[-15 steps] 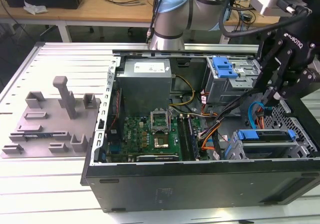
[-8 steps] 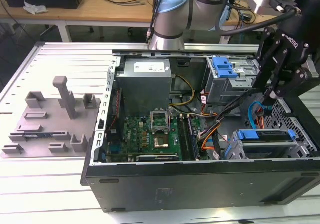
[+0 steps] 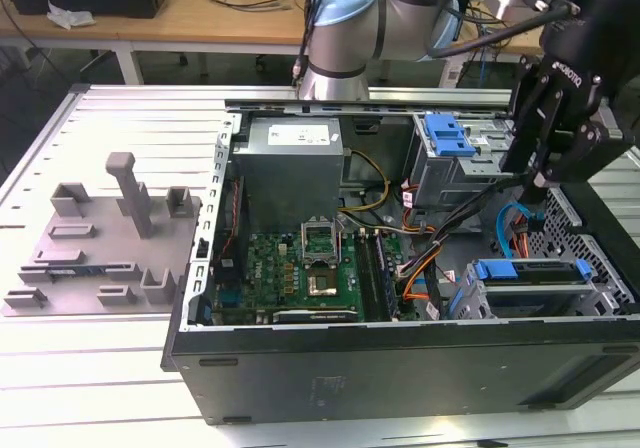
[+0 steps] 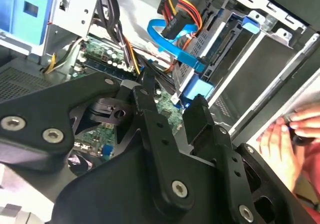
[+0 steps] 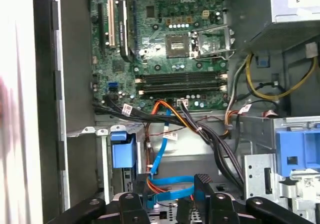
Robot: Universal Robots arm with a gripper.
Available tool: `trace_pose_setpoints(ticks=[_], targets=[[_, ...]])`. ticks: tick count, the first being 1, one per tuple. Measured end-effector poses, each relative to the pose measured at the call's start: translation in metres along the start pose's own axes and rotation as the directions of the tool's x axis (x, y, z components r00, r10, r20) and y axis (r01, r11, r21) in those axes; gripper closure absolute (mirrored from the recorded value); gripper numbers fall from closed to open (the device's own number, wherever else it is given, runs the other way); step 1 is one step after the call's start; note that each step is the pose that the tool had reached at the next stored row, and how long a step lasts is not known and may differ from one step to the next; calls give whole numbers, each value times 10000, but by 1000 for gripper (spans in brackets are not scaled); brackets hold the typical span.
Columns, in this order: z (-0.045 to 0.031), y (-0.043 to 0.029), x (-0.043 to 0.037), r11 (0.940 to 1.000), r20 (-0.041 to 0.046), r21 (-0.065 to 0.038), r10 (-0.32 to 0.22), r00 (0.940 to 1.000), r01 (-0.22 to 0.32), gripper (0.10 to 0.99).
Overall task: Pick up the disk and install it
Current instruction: 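Insert the first disk wire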
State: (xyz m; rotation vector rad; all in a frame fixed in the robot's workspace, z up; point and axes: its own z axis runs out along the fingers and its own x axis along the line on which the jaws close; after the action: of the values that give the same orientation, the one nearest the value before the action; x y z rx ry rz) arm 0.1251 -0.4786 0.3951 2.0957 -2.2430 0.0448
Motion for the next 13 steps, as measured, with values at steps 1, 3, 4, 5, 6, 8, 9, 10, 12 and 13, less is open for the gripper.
trace_pose_setpoints(ticks=[1, 3, 4, 5, 6, 8, 9, 10, 12, 13], targets=[[1, -3, -37, 10000, -213, 14, 6, 9998, -6, 580], [0, -9, -102, 10000, -556, 34, 19, 9985, -17, 580], [0, -15, -130, 10000, -680, 43, 24, 9977, -21, 580], [-5, -27, -183, 10000, -918, 59, 32, 9958, -27, 580], [-7, -46, -232, 10000, -1062, 69, 38, 9943, -31, 580], [-7, -101, -308, 10000, -1234, 82, 43, 9924, -33, 580], [-5, -149, -346, 10000, -1272, 84, 44, 9919, -33, 580], [-2, -215, -382, 10000, -1290, 86, 39, 9916, -28, 580], [6, -334, -422, 10000, -1312, 91, 30, 9914, -18, 580], [10, -359, -427, 9999, -1311, 103, 25, 9914, -12, 580]])
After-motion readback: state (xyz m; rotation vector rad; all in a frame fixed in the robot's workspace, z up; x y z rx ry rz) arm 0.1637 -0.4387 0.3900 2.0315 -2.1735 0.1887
